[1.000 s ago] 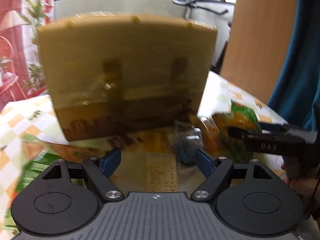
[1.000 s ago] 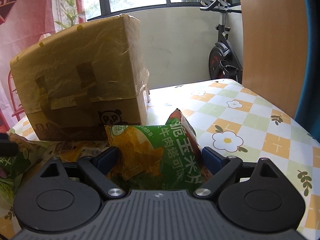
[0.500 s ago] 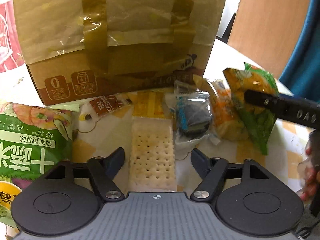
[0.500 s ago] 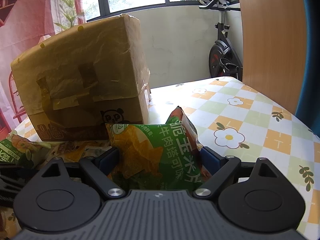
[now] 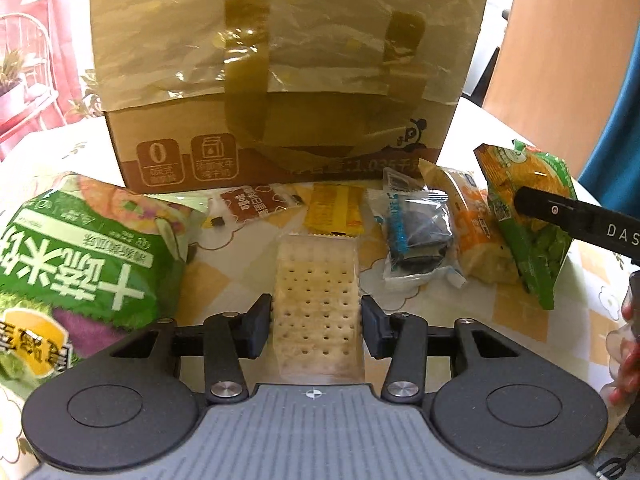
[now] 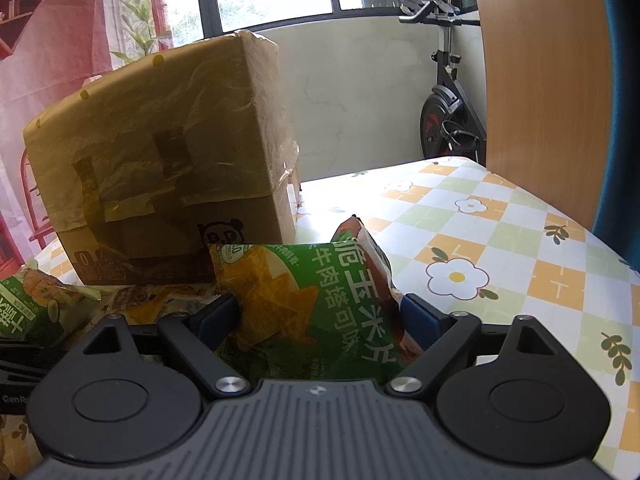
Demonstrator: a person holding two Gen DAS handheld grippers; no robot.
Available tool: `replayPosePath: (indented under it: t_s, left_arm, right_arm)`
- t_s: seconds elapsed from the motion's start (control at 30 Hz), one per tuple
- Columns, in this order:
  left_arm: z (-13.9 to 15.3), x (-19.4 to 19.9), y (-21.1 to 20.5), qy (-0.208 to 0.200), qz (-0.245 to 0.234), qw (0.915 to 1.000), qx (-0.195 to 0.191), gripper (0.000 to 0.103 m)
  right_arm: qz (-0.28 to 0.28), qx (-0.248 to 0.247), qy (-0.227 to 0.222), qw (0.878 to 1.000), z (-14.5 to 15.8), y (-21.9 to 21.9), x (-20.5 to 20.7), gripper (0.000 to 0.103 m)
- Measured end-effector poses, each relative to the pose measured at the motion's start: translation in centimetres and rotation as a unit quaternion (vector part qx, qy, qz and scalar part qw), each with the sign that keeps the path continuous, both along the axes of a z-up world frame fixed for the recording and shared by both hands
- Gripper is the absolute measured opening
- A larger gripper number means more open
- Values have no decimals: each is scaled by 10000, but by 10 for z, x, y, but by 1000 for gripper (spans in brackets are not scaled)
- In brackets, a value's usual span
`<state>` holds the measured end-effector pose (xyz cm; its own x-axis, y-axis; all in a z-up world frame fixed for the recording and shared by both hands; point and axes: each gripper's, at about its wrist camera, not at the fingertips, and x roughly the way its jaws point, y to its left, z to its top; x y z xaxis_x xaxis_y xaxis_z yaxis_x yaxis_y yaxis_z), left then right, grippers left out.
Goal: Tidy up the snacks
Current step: 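Grasp the green chip bag with the right gripper while the left gripper grasps the white cracker pack, then lift the green chip bag and cracker pack and carry them over the box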
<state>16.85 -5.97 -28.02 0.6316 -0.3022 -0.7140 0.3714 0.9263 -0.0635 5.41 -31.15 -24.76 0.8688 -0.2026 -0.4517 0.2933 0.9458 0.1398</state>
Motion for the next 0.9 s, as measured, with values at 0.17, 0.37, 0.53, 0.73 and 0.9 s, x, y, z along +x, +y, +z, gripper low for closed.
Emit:
replayPosePath:
  t_s: [0.17,0.37,0.53,0.73,0.9]
  left_arm:
    - [8,-7,6,-136,9,9999,-94,49]
    - [18,-19,4,-316,-101,9993,-174,49]
    - [25,-28,5,-410,-133,9988,-233,49]
    - [30,-33,10,-467,-58,9984,-309,49]
    - [33,-37,15,-469,0,9983,-349,49]
  right_arm:
    - [-14,124,-136,9998,2,-2,-6,80]
    - [59,15,-283,9996,13,7,-10,76]
    - [110,2,-349,9993,20,11,-14,74]
    - [438,62,-219,9988,24,20,-13,73]
    - [558,-402,-17,9976,23,39,-10,79]
